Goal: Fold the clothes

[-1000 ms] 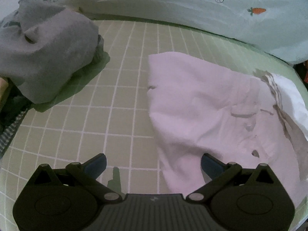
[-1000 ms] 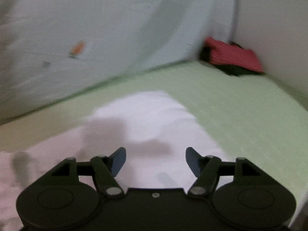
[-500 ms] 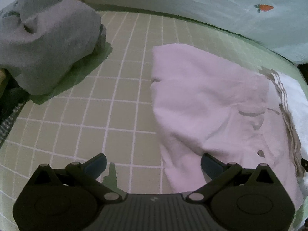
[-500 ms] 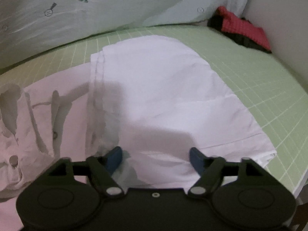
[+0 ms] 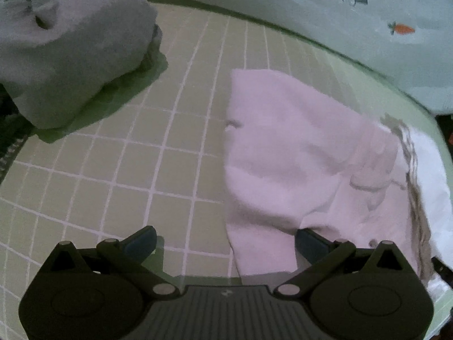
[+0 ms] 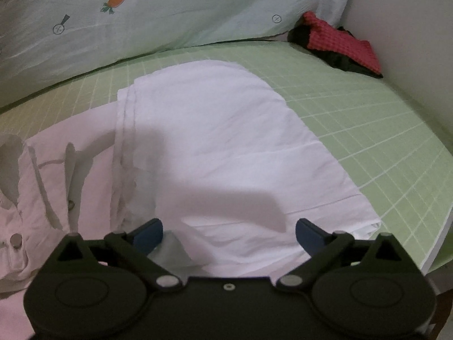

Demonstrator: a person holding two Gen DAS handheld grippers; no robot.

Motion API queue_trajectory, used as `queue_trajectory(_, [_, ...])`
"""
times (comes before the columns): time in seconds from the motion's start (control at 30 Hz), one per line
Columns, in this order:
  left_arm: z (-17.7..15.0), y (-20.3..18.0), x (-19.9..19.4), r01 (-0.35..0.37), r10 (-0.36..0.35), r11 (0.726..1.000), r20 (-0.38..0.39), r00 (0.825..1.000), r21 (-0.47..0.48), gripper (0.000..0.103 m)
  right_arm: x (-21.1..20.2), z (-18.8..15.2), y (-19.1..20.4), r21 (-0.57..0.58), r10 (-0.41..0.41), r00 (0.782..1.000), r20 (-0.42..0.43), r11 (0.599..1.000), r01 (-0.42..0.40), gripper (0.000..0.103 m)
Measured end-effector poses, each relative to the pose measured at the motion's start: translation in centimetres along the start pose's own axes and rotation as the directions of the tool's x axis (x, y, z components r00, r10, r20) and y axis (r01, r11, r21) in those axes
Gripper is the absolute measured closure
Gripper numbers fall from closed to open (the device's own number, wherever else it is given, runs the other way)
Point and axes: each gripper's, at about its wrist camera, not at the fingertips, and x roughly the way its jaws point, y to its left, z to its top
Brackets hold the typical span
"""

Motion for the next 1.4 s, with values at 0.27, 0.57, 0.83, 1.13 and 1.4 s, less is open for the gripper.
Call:
queue_trajectory(0.27, [0.7,0.6,0.5,0.096,-0.096,0.995,-0.001,0.995,-0.035,0.000,0.0,-0.2,0.0,0.011,-0.005,1.000,-0.009,1.000,0.005,0.001])
queue_trajectory(0.57, [1.6,-0.7,3.2,0.244,-0.252,0.964,-0.059,0.966,-0.109,0.011,-0.6,-0.3,0.0,-0.020,-0.020,1.000,-0.002,1.000,0.019,0.001])
queue_trajectory(0.83, [2.0,-3.0,2.1,0.229,-0.229,0.973,-0.019,0.973,0.017,0.073,-0.9,-0.2,-1.8,-0.023,-0.061,0.998,-0.002,0.998,0.061,0.001])
queue_trajectory(1.13, [2.7,-10.6,-3.4,0.252,-0.277,0.950,0.122,0.953,0.185,0.086,-0.2,0.2,-5.8,-0.011,-0.056,0.998,0.005,0.998,0.056,0.001])
queue_trajectory(1.4, [2.1,-23.7,-4.7,0.308,-0.372,0.888,0.139,0.918,0.341,0.090,1.3,2.6,-12.1,-0.006,-0.048,0.998,0.031,0.999,0.049,0.001])
